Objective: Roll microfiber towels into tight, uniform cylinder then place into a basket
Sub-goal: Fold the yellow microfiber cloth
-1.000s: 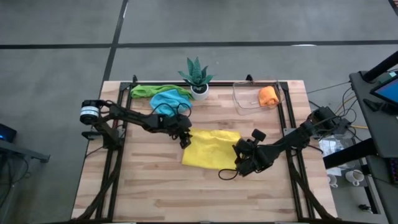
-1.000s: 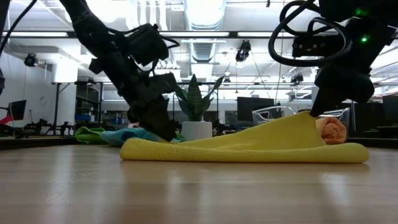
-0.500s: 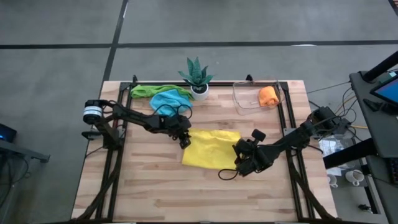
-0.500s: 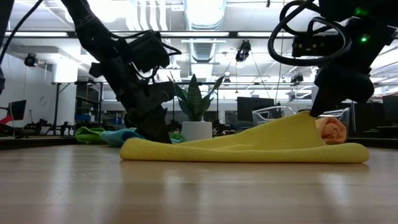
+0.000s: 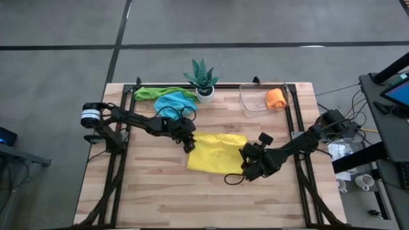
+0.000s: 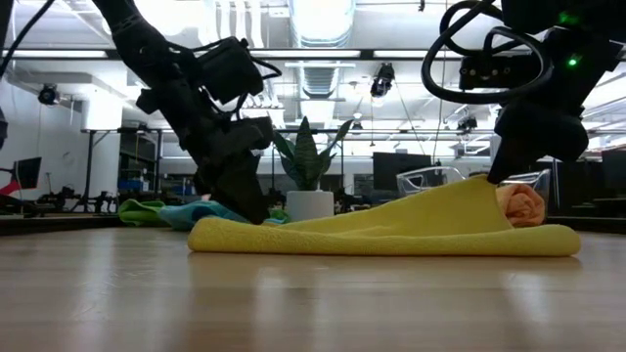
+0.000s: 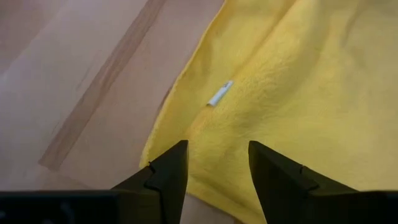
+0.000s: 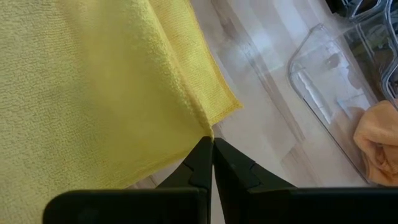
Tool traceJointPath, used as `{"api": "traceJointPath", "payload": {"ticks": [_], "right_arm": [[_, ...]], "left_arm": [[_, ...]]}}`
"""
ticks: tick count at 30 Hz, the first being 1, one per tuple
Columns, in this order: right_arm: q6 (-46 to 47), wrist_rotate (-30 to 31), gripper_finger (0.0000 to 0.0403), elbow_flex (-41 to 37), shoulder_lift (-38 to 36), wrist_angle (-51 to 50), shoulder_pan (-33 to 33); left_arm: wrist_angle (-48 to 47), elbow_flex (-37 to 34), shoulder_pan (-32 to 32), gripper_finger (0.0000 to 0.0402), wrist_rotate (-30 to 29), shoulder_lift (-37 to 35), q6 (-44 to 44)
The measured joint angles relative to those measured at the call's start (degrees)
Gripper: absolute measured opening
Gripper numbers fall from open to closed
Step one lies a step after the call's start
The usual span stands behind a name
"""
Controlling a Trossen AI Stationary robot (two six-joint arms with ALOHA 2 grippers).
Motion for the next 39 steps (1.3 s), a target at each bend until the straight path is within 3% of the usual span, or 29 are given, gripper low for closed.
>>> {"api": "traceJointPath", "payload": {"ticks": [6,18,26,34,39], "right_arm": [[-0.02,0.00,0.0008,0.00,0.00,-0.01,0.00],[-0.02,0.00,0.0008,0.00,0.00,-0.03,0.01],[-0.02,0.00,0.0008,-0.02,0.00,-0.02,0.00],[-0.02,0.00,0.0008,-0.02,0.00,-0.02,0.01],[-0.02,0.00,0.0008,-0.04,0.00,0.09,0.00]], "left_arm": [[0.00,-0.06,0.00,0.0153,-2.85,0.01,3.67],[0.00,-0.98,-0.05,0.0153,-2.68,0.03,6.41],[3.40,-1.00,-2.33,0.0153,-2.85,0.03,15.43],[3.92,-1.44,-5.31,0.0153,-5.99,0.03,23.42],[3.80,-1.92,-5.36,0.0143,-11.58,0.03,24.15]]}}
